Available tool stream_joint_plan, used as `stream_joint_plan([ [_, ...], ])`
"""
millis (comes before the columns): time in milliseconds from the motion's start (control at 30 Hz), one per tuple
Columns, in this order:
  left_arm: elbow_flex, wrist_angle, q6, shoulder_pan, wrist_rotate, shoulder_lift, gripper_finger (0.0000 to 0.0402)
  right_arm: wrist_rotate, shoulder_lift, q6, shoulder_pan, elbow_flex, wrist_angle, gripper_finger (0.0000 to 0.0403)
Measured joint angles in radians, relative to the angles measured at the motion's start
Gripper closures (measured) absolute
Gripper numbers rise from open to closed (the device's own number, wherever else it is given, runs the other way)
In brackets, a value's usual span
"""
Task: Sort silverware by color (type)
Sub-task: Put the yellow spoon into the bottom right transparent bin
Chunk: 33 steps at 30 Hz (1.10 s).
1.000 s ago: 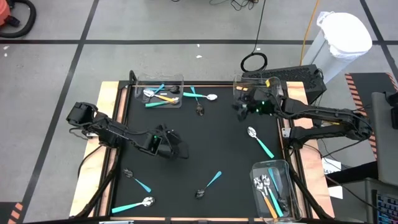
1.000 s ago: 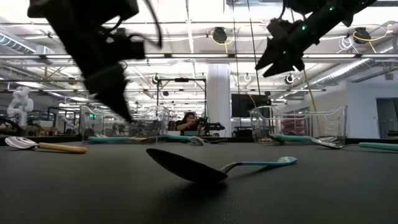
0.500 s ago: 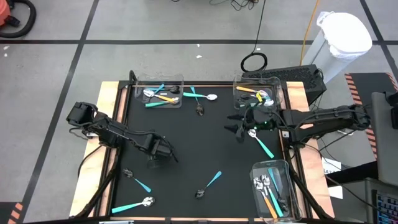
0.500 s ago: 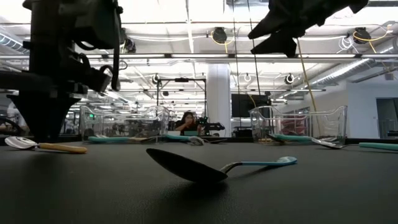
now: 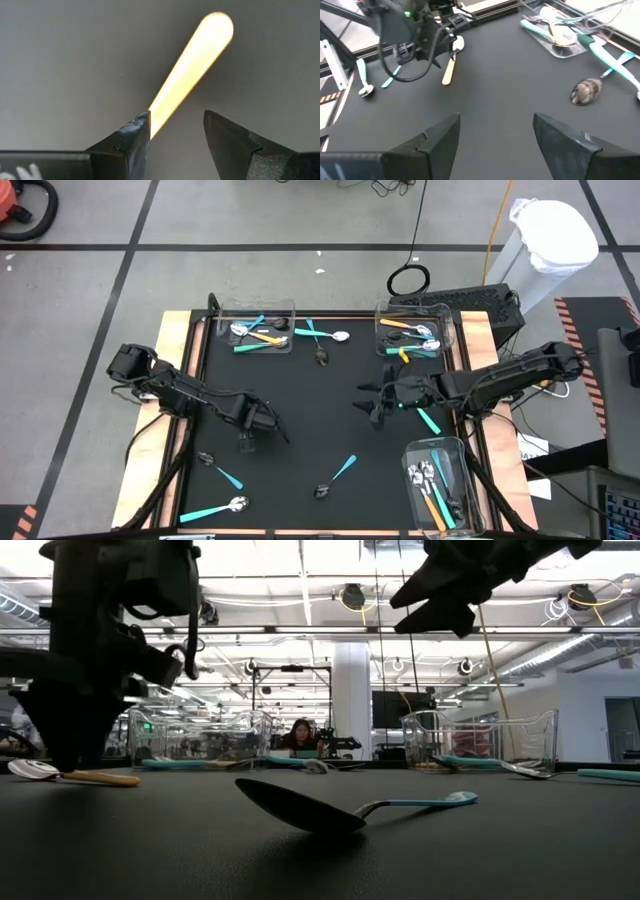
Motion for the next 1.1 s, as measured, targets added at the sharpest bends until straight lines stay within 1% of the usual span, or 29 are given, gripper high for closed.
stream_joint_plan([
  [167,-0.054,0.049,0.001,0.002,0.004,-0.006,0.0214,0.053,0.006,0.0,0.063,0.0,0.02,0.0156],
  [267,-0.064,0.05,-0.026,0.004,-0.007,-0.005,0.0216,0.096,0.006,0.0,0.104,0.0,0.036,0.0156],
  [333,-0.063,0.056,-0.037,0.004,-0.014,-0.004,0.0226,0.116,0.006,0.0,0.128,0.0,0.044,0.0156],
  [433,-0.064,0.072,-0.045,0.005,-0.019,-0.004,0.0265,0.145,0.006,0.0,0.158,0.0,0.045,0.0156],
  [600,-0.038,0.062,-0.06,0.008,-0.022,-0.002,0.0362,0.154,0.006,0.022,0.204,0.0,0.024,0.0156],
  [667,-0.018,0.075,-0.087,0.008,-0.026,0.002,0.039,0.154,0.006,0.028,0.221,0.0,-0.005,0.0156],
  [733,0.001,0.101,-0.101,0.006,-0.038,0.005,0.0394,0.154,0.006,0.048,0.234,0.0,-0.034,0.0156],
  [867,0.032,0.182,-0.068,0.006,-0.092,0.004,0.0395,0.152,0.006,0.11,0.255,0.0,-0.075,0.0156],
  [933,0.046,0.266,-0.049,0.006,-0.145,0.003,0.0398,0.159,0.02,0.14,0.262,0.0,-0.059,0.0156],
  [1000,0.052,0.37,-0.033,0.006,-0.207,0.003,0.0398,0.192,0.045,0.164,0.27,0.0,-0.043,0.0156],
  [1100,0.065,0.48,0.027,0.006,-0.225,0.003,0.0397,0.246,0.097,0.191,0.284,0.0,-0.006,0.0156],
])
